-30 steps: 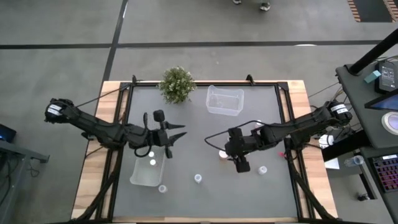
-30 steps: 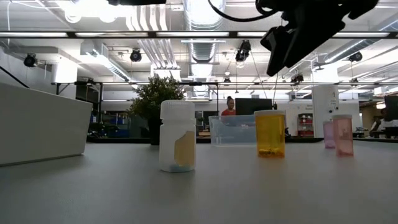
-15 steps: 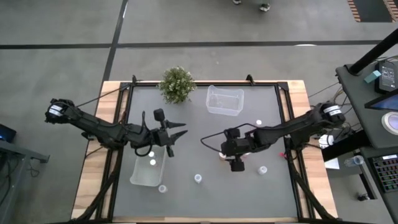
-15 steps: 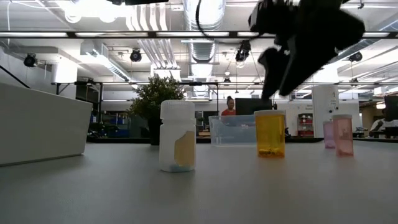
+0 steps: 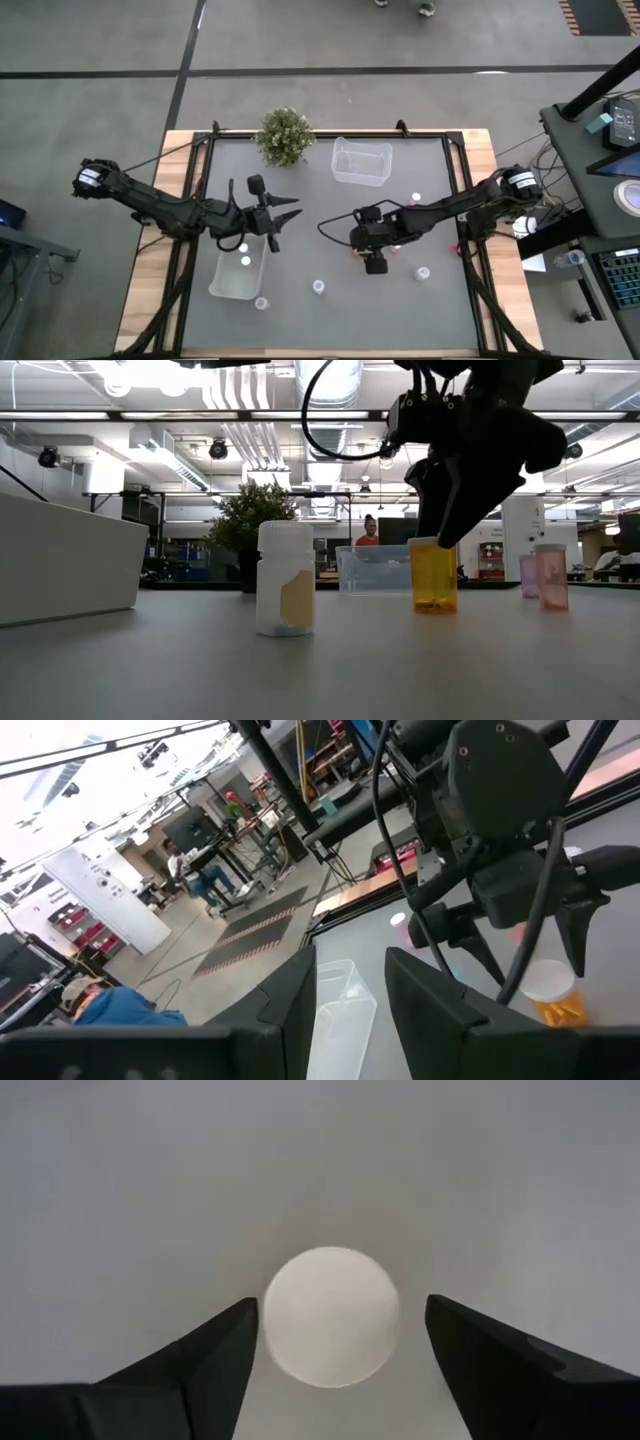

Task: Pick and place medicine bottles into bin by pill shape (circle, oval)
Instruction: Put the orange capsule bottle into the transparent bin

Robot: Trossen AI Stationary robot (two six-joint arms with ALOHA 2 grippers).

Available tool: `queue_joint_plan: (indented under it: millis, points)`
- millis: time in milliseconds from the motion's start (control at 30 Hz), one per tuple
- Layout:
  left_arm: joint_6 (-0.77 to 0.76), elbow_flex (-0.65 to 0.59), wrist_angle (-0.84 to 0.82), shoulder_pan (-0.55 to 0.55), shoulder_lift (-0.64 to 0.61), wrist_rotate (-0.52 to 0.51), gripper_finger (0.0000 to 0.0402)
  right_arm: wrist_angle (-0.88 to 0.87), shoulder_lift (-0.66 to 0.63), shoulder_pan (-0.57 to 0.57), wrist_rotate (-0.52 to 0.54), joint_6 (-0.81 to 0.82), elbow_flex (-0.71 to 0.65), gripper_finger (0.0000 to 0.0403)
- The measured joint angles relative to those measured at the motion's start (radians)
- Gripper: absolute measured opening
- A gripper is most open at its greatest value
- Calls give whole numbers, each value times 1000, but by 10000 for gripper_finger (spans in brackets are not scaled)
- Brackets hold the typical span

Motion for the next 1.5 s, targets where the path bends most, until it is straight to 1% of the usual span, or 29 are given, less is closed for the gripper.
queue_joint_plan:
  millis: [367,500,633,733,867,1000,1100,1200,1367,1433,1500]
  points:
    - [1,0,0,0,0,-2,106,48,22,-5,-29,-11,-8,210]
    - [27,0,8,4,-1,-2,106,37,17,-5,-28,-11,0,208]
    - [104,15,42,10,-3,-3,106,4,12,-13,-20,-20,37,215]
    - [166,23,56,23,-10,-3,106,-37,10,-33,-19,-30,93,215]
    - [175,16,54,56,-13,8,106,-136,9,-74,-18,-55,216,216]
    - [163,2,39,81,-11,87,106,-252,9,-153,-17,-80,361,216]
    - [134,-6,13,92,-11,140,106,-325,11,-238,-16,-98,463,216]
    - [130,-8,-8,101,-13,153,106,-370,23,-344,-16,-116,537,216]
    - [121,-14,-71,105,-33,177,106,-377,54,-521,-24,-195,573,216]
    - [121,-32,-80,110,-43,227,106,-368,74,-587,-50,-218,573,217]
    - [122,-51,-80,125,-64,293,106,-346,103,-649,-102,-226,573,217]
